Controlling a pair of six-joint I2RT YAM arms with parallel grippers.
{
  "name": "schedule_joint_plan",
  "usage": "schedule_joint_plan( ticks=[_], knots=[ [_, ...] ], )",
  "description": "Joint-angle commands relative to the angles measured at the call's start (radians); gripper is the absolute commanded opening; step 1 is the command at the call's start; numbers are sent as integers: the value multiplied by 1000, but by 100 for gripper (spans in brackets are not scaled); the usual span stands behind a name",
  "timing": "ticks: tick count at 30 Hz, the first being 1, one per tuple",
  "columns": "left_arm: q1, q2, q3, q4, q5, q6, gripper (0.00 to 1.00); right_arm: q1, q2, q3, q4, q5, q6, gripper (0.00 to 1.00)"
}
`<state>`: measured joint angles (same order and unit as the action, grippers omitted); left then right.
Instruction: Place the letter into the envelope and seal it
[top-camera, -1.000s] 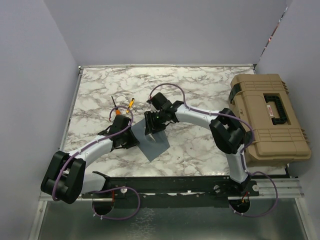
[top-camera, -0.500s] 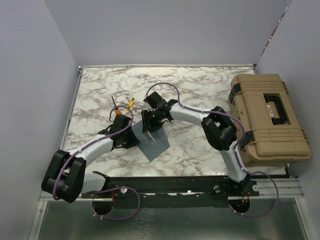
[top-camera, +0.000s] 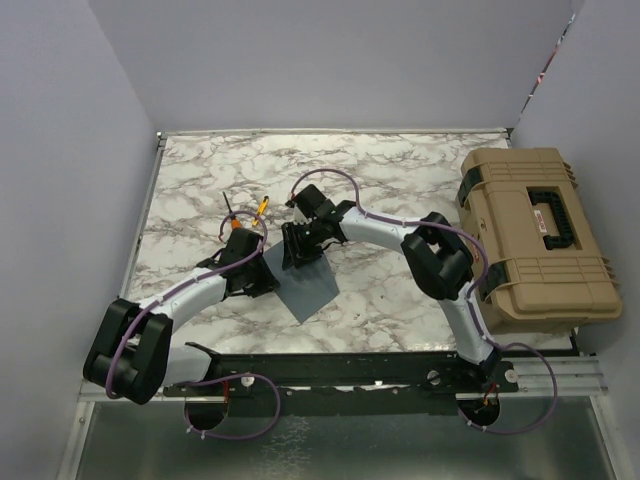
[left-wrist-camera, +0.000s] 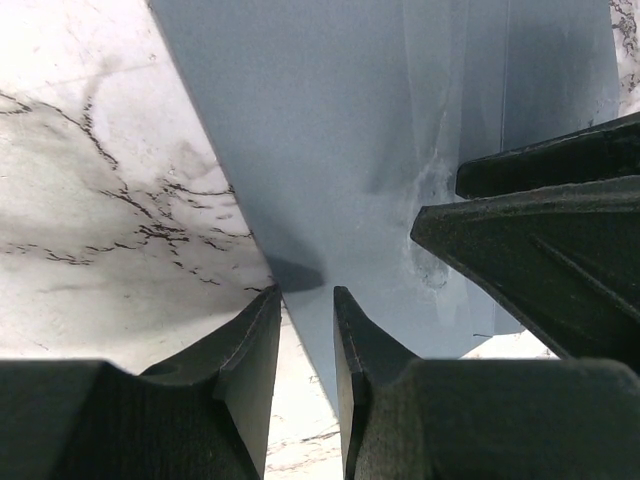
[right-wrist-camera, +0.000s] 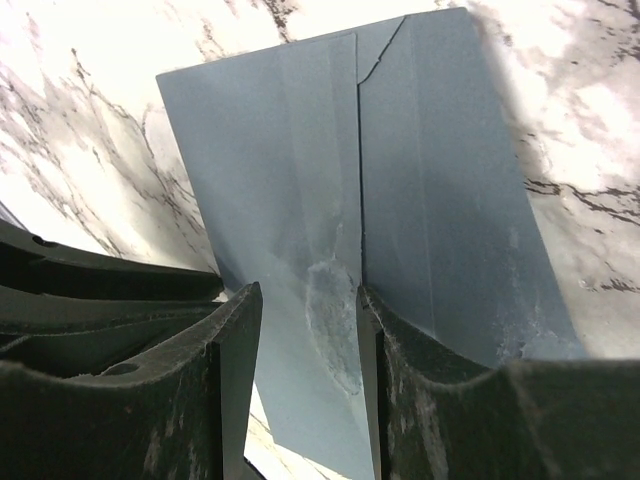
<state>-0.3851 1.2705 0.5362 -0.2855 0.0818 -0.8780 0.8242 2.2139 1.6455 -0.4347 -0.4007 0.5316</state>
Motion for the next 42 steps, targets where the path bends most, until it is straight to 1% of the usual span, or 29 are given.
schedule_joint_plan(
  ticks=[1,4,8,11,12,13,15,20,22,23,29,35,37,42],
  knots=[
    [13,-6,-26,-74,-61,23,29,-2,-69,15,-36,87,15,46],
    [16,-50,-16,-109,-86,25,31,-19,-155,15,-43,211,-4,49],
    [17,-115,13,-168,-150,32,34,-43,-271,-37,-45,409,-49,53],
    [18,-173,39,-201,-187,39,38,-65,-315,-81,-54,562,-100,57],
    [19,-191,48,-209,-198,40,41,-76,-314,-88,-62,595,-118,61],
    [20,-211,60,-214,-209,42,45,-88,-307,-88,-78,624,-131,62],
    [21,-245,85,-223,-226,48,57,-116,-274,-69,-116,652,-148,63],
    [21,-298,153,-214,-239,104,88,-159,-175,-12,-162,634,-213,60],
    [22,-302,182,-209,-243,128,97,-161,-141,12,-173,615,-245,59],
    [22,-299,196,-205,-245,138,99,-160,-129,20,-176,604,-259,59],
    [24,-275,241,-160,-258,160,99,-162,-54,65,-170,520,-337,58],
    [25,-265,237,-111,-239,163,99,-160,28,152,-178,521,-346,56],
    [26,-264,237,-110,-239,163,99,-161,50,173,-179,517,-351,55],
    [27,-279,234,-110,-217,164,99,-162,91,227,-200,495,-350,48]
  ],
)
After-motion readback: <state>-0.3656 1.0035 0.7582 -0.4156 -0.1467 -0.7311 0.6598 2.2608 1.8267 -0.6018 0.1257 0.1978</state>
